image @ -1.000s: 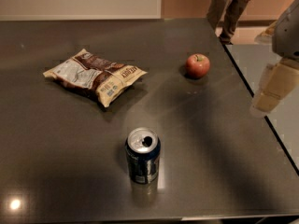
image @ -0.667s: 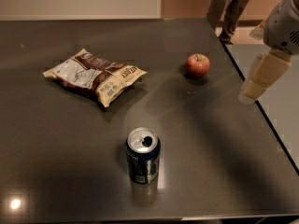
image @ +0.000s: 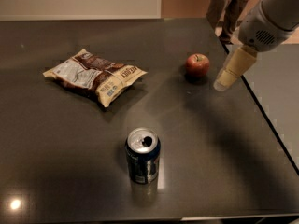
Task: Move apple near pepsi can
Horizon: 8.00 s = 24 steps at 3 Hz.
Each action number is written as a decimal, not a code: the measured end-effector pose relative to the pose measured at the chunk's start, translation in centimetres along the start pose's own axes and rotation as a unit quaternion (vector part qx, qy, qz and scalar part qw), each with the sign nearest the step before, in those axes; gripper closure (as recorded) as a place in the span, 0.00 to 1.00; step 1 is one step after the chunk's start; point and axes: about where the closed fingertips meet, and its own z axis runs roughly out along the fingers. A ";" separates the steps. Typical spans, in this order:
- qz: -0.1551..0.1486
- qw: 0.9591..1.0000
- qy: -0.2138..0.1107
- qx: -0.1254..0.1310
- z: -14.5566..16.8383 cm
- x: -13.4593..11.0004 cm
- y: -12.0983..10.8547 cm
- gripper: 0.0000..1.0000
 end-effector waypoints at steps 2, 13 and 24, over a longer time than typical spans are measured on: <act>0.022 1.000 -0.001 -0.008 5.8 -1.2 -2.5 0.00; 0.056 0.995 -0.052 -0.067 10.7 -2.5 -6.8 0.88; -0.187 0.968 -0.082 -0.146 3.5 0.9 26.1 0.30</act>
Offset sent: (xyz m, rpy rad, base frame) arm 0.0722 0.0219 -0.0667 0.0338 0.0410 -0.0482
